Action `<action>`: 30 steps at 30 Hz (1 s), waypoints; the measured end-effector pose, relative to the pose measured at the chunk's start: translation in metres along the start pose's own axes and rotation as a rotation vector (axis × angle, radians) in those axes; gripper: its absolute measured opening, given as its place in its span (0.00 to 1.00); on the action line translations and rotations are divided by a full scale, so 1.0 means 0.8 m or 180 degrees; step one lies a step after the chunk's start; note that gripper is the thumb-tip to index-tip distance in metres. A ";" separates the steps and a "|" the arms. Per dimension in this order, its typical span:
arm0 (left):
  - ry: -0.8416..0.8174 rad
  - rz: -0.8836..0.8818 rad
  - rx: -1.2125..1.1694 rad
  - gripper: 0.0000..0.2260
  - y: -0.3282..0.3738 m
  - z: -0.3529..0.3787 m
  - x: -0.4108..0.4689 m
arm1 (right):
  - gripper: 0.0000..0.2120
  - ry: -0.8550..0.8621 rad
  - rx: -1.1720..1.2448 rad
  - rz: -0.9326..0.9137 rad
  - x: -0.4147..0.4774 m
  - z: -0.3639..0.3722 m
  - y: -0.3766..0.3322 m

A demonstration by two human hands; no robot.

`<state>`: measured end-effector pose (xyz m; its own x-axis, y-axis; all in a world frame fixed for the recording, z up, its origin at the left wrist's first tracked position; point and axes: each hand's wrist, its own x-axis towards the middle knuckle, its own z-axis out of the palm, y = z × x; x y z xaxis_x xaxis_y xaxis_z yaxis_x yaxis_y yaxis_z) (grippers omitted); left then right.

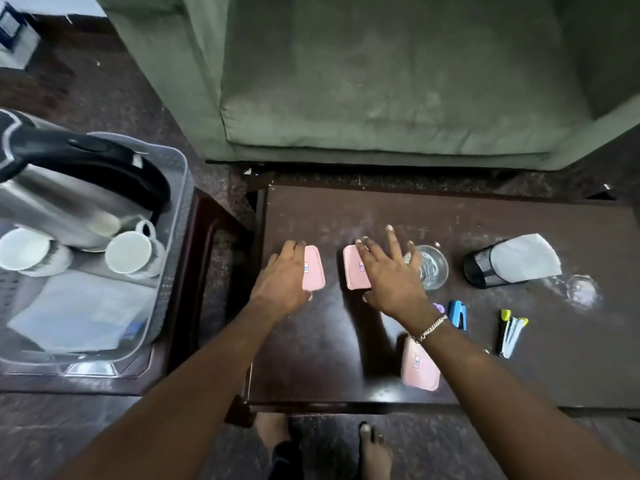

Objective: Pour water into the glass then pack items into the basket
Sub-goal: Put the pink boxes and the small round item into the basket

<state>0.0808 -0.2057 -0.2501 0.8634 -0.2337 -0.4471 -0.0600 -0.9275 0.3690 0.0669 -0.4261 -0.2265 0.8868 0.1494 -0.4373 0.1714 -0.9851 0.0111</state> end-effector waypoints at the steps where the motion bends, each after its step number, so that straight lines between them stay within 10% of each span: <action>1: 0.0044 0.0041 -0.0021 0.49 0.000 0.007 0.003 | 0.48 0.0032 -0.0050 -0.0033 0.004 0.004 0.003; 14: 0.0340 0.0674 -0.0119 0.48 -0.036 -0.082 -0.085 | 0.51 0.0627 0.0344 -0.0280 -0.013 -0.033 -0.025; 30: 0.0433 0.0049 -0.0156 0.38 -0.313 -0.226 -0.252 | 0.41 0.0990 0.0938 -0.1205 -0.040 -0.141 -0.357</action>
<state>0.0124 0.1262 -0.1054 0.9227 -0.2030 -0.3277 -0.0520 -0.9079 0.4159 0.0384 -0.1401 -0.1142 0.8790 0.4707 -0.0763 0.4145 -0.8334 -0.3655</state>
